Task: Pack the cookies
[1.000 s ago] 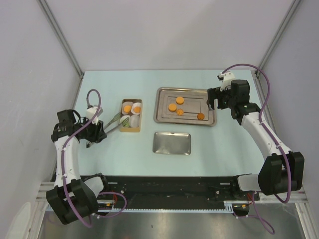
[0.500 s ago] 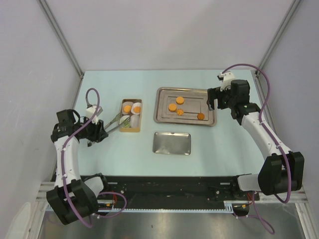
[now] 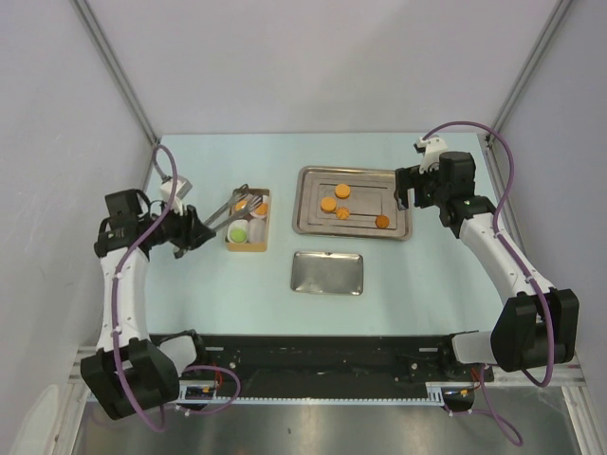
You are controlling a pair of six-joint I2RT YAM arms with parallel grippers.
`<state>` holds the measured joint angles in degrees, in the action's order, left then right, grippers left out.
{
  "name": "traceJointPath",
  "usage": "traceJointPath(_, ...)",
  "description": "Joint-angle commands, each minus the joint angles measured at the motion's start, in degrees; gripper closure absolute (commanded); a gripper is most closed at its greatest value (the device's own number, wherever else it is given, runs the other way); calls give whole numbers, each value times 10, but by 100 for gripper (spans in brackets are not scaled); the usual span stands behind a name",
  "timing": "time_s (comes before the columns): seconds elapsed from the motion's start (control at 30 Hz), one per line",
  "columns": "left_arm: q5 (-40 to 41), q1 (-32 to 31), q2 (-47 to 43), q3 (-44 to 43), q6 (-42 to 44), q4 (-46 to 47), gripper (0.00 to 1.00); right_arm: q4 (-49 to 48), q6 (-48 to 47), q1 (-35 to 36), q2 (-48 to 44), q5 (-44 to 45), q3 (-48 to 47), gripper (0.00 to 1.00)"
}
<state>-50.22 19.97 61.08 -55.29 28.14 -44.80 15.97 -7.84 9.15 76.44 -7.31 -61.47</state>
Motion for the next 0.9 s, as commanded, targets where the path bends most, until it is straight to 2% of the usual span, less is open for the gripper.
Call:
traceJointPath(0.0,-24,-64,7,-17,-61,72,53,-16,-10,3,-2,10,-7,0)
traceJointPath(0.2,52,-176,36,-22,-120,149,53,-16,-10,3,1,12,-7,0)
traceJointPath(0.43,111,-275,127,-60,-148,197,53,-17,-12,2,5,13,-8,0)
traceJointPath(0.87,173,-352,282,-120,-171,262,53,-17,-15,1,12,16,-7,0)
